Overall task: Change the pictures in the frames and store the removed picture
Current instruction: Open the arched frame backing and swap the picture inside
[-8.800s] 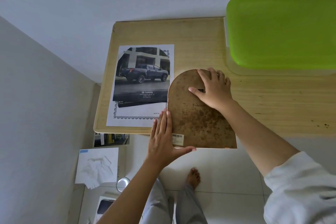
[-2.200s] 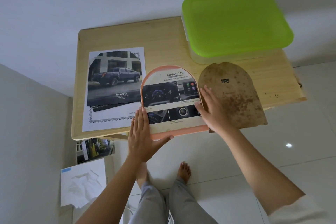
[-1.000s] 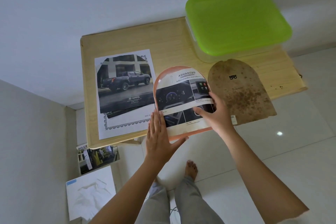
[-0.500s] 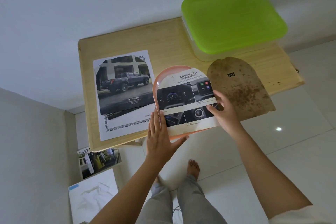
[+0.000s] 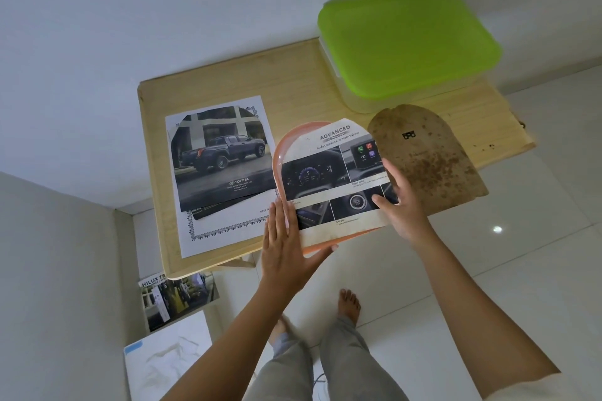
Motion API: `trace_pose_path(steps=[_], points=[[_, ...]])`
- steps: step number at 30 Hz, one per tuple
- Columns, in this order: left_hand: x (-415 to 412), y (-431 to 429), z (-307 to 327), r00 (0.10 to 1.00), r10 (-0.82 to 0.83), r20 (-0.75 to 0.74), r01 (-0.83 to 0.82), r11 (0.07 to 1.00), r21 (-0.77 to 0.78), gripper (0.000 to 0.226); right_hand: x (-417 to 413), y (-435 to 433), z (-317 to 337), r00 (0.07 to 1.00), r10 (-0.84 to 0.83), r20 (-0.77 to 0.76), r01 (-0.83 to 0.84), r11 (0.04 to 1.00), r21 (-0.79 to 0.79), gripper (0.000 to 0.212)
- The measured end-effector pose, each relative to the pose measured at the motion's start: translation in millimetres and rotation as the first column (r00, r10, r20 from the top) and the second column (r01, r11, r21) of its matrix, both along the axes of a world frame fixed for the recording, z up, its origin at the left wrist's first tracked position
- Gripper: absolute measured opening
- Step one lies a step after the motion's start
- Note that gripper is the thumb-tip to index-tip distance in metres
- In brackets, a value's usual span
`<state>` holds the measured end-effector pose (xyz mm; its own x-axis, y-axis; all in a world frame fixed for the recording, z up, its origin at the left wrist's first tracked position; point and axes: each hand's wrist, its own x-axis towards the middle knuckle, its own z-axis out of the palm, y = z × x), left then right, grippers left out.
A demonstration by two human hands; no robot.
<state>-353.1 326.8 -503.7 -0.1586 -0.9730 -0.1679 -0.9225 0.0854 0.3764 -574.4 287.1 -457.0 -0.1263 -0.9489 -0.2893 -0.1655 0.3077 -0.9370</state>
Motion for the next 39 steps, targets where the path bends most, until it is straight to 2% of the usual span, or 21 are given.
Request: trace_pose_path(steps=[5, 10, 13, 16, 19, 26, 31, 34, 39], points=[[3, -5, 10, 0.999, 0.005, -0.044, -0.006, 1.000, -0.006, 0.097, 4, 5, 11, 0.999, -0.040, 0.036, 0.042, 0.997, -0.061, 0.065], [-11, -8, 37, 0.953, 0.067, -0.295, -0.062, 0.998, 0.024, 0.084, -4, 10, 28, 0.992, -0.114, 0.053, 0.119, 0.988, -0.099, 0.066], [-31, -17, 51, 0.836, 0.116, -0.537, -0.071, 0.992, 0.104, 0.074, -21, 12, 41, 0.983, -0.159, 0.088, 0.168, 0.979, -0.113, 0.068], [-59, -31, 65, 0.652, 0.199, -0.731, -0.081, 0.978, 0.194, 0.057, -48, 11, 45, 0.976, -0.189, 0.111, 0.200, 0.976, -0.092, 0.069], [-92, -48, 76, 0.517, 0.303, -0.801, -0.084, 0.949, 0.305, 0.055, -85, 3, 48, 0.968, -0.218, 0.120, 0.227, 0.972, -0.065, 0.068], [-199, -81, 73, 0.365, 0.447, -0.817, -0.096, 0.891, 0.444, 0.053, -195, -29, 37, 0.980, -0.195, 0.037, 0.195, 0.981, -0.006, 0.065], [-280, -87, 52, 0.377, 0.551, -0.744, -0.096, 0.823, 0.561, 0.058, -282, -57, 26, 0.993, -0.096, -0.062, 0.101, 0.992, 0.073, 0.063], [-322, -92, 43, 0.439, 0.571, -0.694, -0.098, 0.798, 0.594, 0.061, -328, -71, 17, 0.985, -0.077, -0.151, 0.094, 0.990, 0.108, 0.061], [-354, -100, 37, 0.542, 0.530, -0.652, -0.115, 0.815, 0.568, 0.063, -364, -90, -2, 0.951, -0.072, -0.299, 0.110, 0.988, 0.113, 0.054]])
